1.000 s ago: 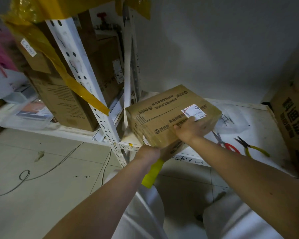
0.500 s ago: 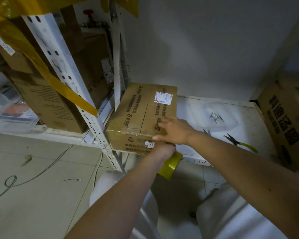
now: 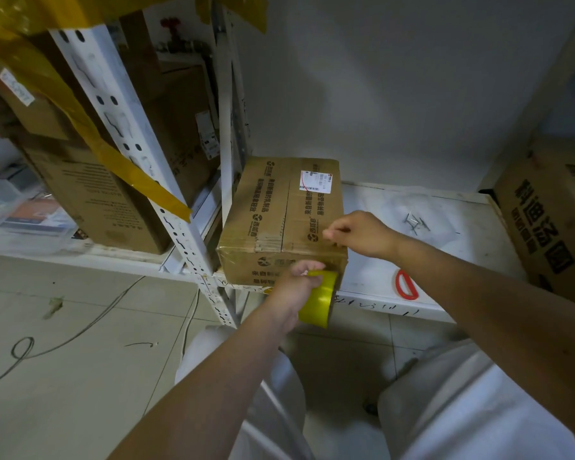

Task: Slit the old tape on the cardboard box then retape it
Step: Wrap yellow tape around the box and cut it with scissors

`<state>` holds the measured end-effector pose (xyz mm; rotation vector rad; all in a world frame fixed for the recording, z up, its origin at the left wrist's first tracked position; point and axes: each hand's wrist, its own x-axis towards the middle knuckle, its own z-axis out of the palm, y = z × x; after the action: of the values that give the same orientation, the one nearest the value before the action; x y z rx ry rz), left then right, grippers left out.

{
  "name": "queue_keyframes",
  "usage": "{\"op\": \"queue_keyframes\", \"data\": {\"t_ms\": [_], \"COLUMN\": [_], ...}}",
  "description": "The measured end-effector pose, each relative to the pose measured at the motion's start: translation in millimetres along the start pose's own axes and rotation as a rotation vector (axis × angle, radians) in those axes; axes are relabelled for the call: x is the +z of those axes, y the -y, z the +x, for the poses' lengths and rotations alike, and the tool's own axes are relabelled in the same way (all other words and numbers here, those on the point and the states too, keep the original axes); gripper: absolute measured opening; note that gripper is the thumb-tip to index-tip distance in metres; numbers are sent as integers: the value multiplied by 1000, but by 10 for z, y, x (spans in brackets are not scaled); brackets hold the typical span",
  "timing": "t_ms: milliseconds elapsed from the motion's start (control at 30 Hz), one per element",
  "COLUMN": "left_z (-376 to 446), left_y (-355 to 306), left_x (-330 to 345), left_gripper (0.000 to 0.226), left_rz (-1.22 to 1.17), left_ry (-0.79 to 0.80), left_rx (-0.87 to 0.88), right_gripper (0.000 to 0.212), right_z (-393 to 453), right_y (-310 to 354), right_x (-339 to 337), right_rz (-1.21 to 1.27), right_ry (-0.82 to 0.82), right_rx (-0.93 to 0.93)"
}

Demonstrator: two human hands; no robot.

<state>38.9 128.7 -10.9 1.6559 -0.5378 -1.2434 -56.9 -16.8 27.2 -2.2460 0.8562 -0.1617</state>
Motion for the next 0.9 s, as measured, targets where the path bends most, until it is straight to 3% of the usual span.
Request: {"op": "queue_keyframes", "data": {"t_ms": [67, 167, 400, 500, 733, 833, 900], "left_z": [-14, -41, -130, -161, -193, -191, -193], "left_y": [-45, -68, -63, -79, -93, -104, -114], "left_x": [9, 49, 137, 134, 130, 126, 120], "left_gripper": [20, 20, 21, 26, 37, 39, 45], "left_rz": [-45, -10, 88, 58, 32, 37, 60], "left_ry": [11, 8, -4, 7, 0, 14, 31], "left_rx": [27, 58, 161, 164, 150, 168, 182], "right_gripper": [27, 25, 8, 11, 16, 4, 16], "right_z": [-118, -254, -346, -394, -411, -418, -425], "right_y": [24, 7, -4, 42, 79, 84, 101], "right_x": [-70, -64, 97, 150, 200, 201, 185], "right_rz": [197, 174, 344, 343, 122, 193, 264], "right_ry": [132, 344, 103, 40, 43, -11, 31], "right_rx": [91, 200, 167, 154, 94, 64, 50]}}
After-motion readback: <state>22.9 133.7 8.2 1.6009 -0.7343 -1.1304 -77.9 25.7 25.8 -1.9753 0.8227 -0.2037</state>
